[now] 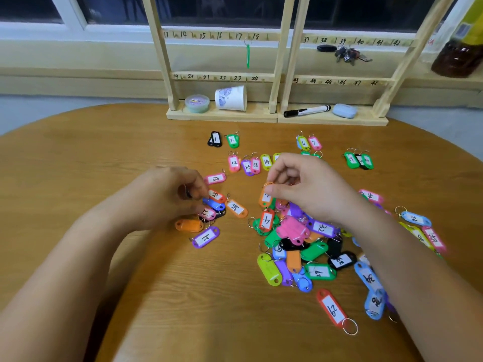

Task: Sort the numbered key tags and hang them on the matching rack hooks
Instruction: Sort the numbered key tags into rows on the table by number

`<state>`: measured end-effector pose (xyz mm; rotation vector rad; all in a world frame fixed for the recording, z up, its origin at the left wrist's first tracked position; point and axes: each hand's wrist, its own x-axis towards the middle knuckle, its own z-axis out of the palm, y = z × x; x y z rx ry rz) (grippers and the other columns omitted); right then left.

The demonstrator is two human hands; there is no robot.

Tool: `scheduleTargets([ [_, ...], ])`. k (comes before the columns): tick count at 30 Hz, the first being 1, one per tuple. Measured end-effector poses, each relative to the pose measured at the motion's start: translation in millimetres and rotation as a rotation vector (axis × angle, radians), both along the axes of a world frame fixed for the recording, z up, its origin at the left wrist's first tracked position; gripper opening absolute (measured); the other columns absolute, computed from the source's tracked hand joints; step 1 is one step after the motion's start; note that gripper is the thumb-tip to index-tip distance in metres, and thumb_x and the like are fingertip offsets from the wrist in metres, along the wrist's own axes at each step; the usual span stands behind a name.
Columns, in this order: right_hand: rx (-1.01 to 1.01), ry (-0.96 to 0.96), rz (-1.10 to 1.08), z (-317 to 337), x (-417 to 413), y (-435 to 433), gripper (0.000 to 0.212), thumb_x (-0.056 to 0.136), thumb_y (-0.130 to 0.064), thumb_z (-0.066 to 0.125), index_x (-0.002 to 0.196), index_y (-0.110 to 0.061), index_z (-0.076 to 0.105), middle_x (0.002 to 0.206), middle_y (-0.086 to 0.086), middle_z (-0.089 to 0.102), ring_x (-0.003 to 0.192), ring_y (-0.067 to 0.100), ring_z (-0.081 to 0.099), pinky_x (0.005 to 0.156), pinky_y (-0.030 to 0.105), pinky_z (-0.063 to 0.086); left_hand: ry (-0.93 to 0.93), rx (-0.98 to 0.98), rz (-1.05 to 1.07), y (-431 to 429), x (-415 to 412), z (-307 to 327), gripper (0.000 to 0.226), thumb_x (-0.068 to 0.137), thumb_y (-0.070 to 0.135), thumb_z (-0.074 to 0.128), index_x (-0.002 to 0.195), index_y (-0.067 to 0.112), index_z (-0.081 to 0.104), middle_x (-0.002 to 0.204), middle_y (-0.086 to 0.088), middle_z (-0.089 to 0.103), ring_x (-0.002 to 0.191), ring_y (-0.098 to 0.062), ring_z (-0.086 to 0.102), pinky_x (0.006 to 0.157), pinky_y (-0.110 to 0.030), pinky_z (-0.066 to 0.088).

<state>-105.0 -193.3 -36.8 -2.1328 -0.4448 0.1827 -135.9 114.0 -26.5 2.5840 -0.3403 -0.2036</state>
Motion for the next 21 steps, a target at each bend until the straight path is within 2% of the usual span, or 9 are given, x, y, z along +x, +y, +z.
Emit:
scheduleTargets([
  [3, 0.052, 0.011, -0.005, -1.8, -4.1, -7.4, 0.015, 0.091, -0.015, 0.084, 0.092, -0.021, 0.071, 0.082, 0.001, 0.075, 0.081, 0.028, 0.071, 0.075, 0.041, 0.057, -0.014, 0.012, -0.006, -3.6, -1.2, 1.4, 0.021, 0.083, 0.036, 0.089, 0.090, 0.044, 0.070, 0.102, 0.018, 0.072, 0.092, 0.001, 0.064, 0.080, -0.019, 0.050],
  [5, 0.091, 0.002, -0.034, -3.1, -4.6, -11.9, 0.015, 0.089, -0.014, 0.085, 0.092, -0.020, 0.072, 0.082, 0.004, 0.075, 0.079, 0.029, 0.072, 0.077, 0.044, 0.060, -0.087, -0.065, -0.002, -12.7, -3.4, 2.3, 0.017, 0.087, 0.032, 0.086, 0.090, 0.041, 0.072, 0.100, 0.016, 0.071, 0.089, -0.001, 0.066, 0.076, -0.015, 0.047],
  [8, 0.153, -0.011, -0.089, -2.3, -2.8, -17.6, 0.013, 0.090, -0.010, 0.084, 0.095, -0.014, 0.073, 0.081, 0.008, 0.076, 0.073, 0.022, 0.075, 0.070, 0.032, 0.060, -0.176, -0.166, -0.051, -37.6, -8.3, -1.3, 0.013, 0.088, 0.036, 0.084, 0.097, 0.036, 0.075, 0.097, 0.014, 0.069, 0.085, -0.006, 0.067, 0.078, -0.022, 0.050],
  [10, 0.192, -0.004, -0.103, -0.6, -4.2, -19.2, 0.011, 0.091, -0.008, 0.082, 0.097, -0.010, 0.073, 0.080, 0.009, 0.076, 0.071, 0.022, 0.076, 0.062, 0.021, 0.054, -0.196, -0.133, -0.122, -54.6, -10.0, -10.9, 0.020, 0.088, 0.044, 0.082, 0.105, 0.036, 0.075, 0.100, 0.015, 0.068, 0.091, -0.004, 0.064, 0.083, -0.025, 0.051],
  [12, 0.210, 0.004, -0.112, 0.2, -6.4, -19.9, 0.007, 0.094, -0.010, 0.079, 0.098, -0.008, 0.074, 0.078, 0.008, 0.076, 0.064, 0.014, 0.073, 0.057, 0.016, 0.049, -0.195, -0.108, -0.166, -68.7, -10.9, -19.9, 0.030, 0.088, 0.054, 0.079, 0.111, 0.036, 0.073, 0.102, 0.017, 0.065, 0.096, -0.002, 0.061, 0.086, -0.026, 0.052],
  [16, 0.259, 0.010, -0.132, -0.7, -4.5, -21.9, 0.003, 0.099, -0.011, 0.074, 0.099, -0.011, 0.077, 0.076, 0.011, 0.075, 0.056, 0.007, 0.064, 0.053, 0.018, 0.047, -0.190, -0.108, -0.170, -85.4, -10.8, -27.7, 0.047, 0.084, 0.061, 0.080, 0.119, 0.033, 0.068, 0.102, 0.016, 0.058, 0.088, -0.003, 0.060, 0.081, -0.032, 0.056],
  [21, 0.217, 0.004, -0.118, -3.8, -4.1, -19.9, 0.006, 0.100, -0.010, 0.073, 0.102, -0.011, 0.078, 0.076, 0.003, 0.075, 0.059, 0.004, 0.066, 0.055, 0.020, 0.050, -0.198, -0.070, -0.187, -91.5, -10.0, -28.9, 0.042, 0.085, 0.061, 0.079, 0.116, 0.034, 0.070, 0.097, 0.015, 0.057, 0.086, -0.001, 0.057, 0.078, -0.029, 0.053],
])
